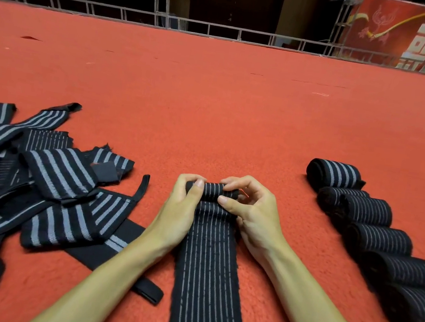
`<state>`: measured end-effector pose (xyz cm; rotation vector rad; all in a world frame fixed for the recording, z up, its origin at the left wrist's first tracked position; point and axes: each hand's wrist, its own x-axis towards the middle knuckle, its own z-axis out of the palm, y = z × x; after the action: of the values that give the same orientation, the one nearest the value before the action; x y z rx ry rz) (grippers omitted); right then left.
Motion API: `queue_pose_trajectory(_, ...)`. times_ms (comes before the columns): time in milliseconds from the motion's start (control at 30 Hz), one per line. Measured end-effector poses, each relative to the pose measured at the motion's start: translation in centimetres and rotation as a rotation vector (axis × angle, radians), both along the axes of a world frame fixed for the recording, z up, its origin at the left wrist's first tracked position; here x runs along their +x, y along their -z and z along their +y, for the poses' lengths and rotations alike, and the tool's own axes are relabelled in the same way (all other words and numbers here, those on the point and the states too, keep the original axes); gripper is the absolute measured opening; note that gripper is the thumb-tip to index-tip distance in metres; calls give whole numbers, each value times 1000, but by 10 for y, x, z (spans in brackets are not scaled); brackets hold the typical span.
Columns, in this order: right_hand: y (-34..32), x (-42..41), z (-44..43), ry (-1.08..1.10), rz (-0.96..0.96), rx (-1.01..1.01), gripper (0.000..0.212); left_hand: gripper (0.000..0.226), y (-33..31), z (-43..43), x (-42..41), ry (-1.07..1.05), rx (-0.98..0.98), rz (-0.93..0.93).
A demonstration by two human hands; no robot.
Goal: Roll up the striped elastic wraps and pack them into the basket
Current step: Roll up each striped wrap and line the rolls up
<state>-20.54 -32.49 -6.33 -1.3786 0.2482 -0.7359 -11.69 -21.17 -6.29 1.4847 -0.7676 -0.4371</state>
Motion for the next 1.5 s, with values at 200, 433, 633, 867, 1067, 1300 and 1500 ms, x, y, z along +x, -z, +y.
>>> queue_pose_trajectory(200,2,0,-1,6,54,12,23,16,-2,3,1,32,-135,53)
queue_pose_trajectory(433,1,4,5,56,176,-15,31,36,-1,5,5,46,-190,44)
queue_pose_trajectory(633,1,2,2,32,143,37,15,39,-1,7,6,67,-121,-8)
queue_pose_trajectory(867,2,0,0,17,80,13,16,33,1,4,5,90,-44,90)
queue_pose_trajectory(1067,2,-1,-2,-18,21,11,23,25,-1,3,2,64,-41,151)
queue_pose_trajectory(1300,5,0,-5,-61,33,-25,39,29,-2,4,2,22,-96,131)
queue_pose_trajectory(1500,3,1,-1,-22,118,-22,31,50,-4,7,3,74,-188,114)
